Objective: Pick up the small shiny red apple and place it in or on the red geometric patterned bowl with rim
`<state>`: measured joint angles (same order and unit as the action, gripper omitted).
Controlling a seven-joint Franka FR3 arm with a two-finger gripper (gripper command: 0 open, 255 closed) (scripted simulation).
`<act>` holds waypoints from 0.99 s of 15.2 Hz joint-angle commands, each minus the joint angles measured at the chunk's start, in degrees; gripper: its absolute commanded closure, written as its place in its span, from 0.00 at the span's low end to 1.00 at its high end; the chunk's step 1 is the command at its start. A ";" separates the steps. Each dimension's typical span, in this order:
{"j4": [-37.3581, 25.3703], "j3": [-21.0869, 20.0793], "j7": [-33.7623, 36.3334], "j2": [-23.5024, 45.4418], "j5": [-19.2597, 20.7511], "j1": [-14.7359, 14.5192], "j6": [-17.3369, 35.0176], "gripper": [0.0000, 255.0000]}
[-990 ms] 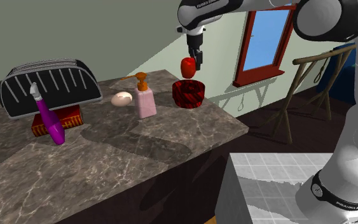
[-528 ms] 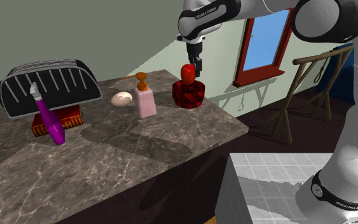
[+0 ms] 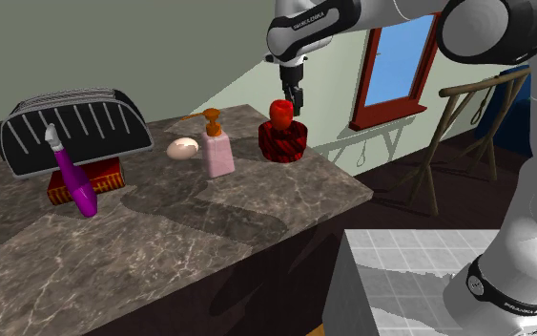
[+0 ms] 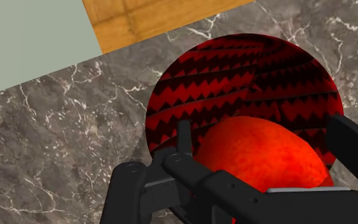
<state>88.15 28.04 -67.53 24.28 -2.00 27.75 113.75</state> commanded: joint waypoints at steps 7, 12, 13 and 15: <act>-3.90 0.20 0.37 -1.34 0.62 -0.47 -5.15 0.00; -5.09 0.23 0.44 -1.57 0.72 -0.54 -6.56 0.00; -5.09 0.23 0.44 -1.57 0.72 -0.54 -6.56 0.00; -5.09 0.23 0.44 -1.57 0.72 -0.54 -6.56 0.00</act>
<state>83.08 28.27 -67.09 22.70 -1.27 27.21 107.21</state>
